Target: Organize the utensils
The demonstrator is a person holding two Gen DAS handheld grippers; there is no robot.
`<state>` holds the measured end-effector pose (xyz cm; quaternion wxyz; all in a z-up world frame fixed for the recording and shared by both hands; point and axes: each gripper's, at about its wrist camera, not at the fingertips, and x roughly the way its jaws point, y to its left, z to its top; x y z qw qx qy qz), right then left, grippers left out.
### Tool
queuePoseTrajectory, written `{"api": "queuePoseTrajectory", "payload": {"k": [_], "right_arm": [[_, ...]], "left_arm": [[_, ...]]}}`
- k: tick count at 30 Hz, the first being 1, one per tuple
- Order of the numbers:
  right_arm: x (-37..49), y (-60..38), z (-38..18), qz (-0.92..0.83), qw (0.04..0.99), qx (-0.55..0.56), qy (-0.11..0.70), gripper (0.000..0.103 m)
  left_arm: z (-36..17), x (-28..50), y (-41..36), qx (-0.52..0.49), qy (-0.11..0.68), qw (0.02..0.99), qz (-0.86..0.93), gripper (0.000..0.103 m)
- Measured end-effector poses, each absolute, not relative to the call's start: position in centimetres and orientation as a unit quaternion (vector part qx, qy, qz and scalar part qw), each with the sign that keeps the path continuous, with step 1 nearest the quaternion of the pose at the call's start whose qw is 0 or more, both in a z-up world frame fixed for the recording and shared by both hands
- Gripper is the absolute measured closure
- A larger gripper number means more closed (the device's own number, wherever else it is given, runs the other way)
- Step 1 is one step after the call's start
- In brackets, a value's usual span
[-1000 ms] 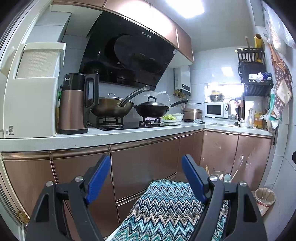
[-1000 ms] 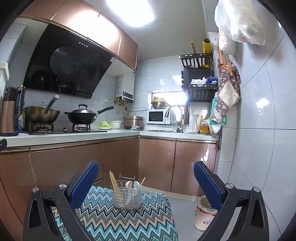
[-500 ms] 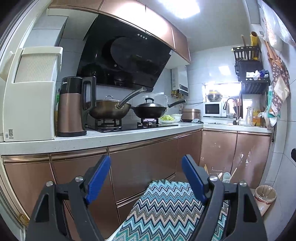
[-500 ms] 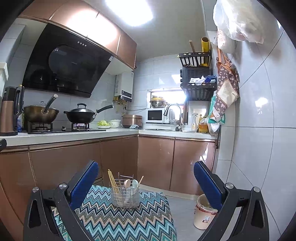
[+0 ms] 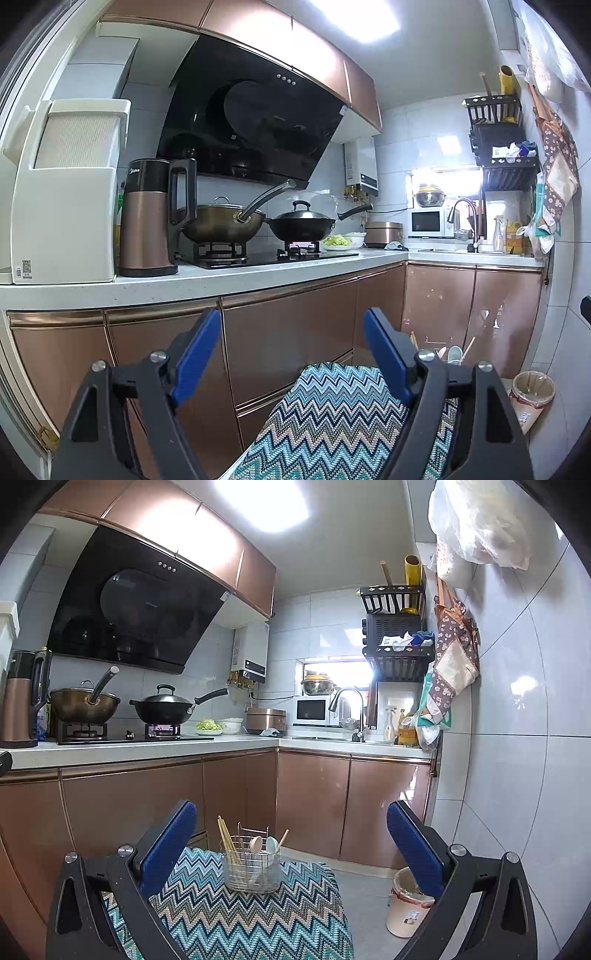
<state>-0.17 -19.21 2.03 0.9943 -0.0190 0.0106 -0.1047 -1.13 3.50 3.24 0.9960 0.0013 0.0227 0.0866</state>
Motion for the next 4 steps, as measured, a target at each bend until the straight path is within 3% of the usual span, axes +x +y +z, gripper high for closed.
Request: {"api": "queuePoseTrajectory", "payload": {"k": [4], "right_arm": [[-0.19, -19.24, 2.08, -0.105, 0.994, -0.019, 0.011, 0.000]], "left_arm": [[3.23, -1.18, 3.67, -0.002, 0.027, 0.996, 0.087, 0.024]]}}
